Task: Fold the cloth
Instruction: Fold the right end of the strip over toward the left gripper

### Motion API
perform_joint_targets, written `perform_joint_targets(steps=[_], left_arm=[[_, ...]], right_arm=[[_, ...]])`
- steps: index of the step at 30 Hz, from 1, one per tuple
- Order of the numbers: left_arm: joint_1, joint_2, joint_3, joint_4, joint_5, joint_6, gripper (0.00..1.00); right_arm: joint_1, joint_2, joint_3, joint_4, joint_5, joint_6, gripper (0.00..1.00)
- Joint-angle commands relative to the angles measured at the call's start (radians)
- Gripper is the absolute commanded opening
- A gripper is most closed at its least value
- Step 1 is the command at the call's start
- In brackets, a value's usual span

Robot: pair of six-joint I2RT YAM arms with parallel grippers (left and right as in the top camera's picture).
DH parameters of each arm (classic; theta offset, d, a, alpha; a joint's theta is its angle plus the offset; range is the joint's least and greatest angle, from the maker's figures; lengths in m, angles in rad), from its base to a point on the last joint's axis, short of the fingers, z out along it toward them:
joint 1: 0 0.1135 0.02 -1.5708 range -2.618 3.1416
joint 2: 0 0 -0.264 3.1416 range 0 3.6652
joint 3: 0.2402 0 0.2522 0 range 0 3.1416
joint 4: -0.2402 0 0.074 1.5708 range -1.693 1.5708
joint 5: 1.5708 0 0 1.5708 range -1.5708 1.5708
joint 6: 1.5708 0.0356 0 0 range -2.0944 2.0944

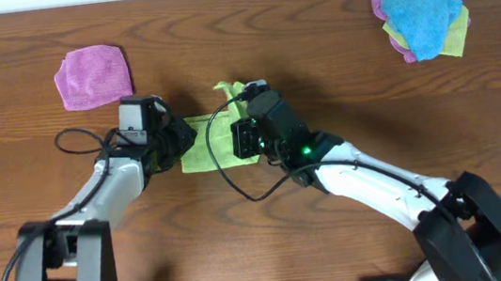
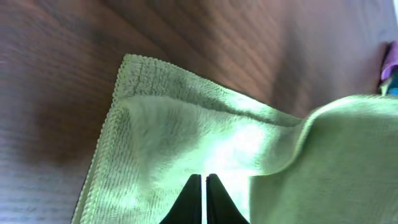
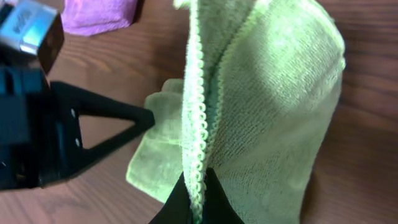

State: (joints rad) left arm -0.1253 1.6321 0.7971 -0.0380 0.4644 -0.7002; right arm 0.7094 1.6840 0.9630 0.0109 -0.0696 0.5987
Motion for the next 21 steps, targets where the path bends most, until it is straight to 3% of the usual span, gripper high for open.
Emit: perform_joint_targets(steps=[1,12,21], left_arm=[[0.021,-0.024,0.005,-0.019,0.000,0.033,0.06],[0.124,-0.119,0.005,-0.127,-0.003,0.099,0.06],[0.213,-0.190,0.005,-0.192,-0.008,0.142,0.06]], right_arm=[[0.027,0.003,0.032,-0.004,0.012,0.014,0.01],[0.051,0.024,0.056,-0.012,0.013,0.009,0.01],[0.106,0.164,0.208,-0.120,0.011,-0.003,0.01]])
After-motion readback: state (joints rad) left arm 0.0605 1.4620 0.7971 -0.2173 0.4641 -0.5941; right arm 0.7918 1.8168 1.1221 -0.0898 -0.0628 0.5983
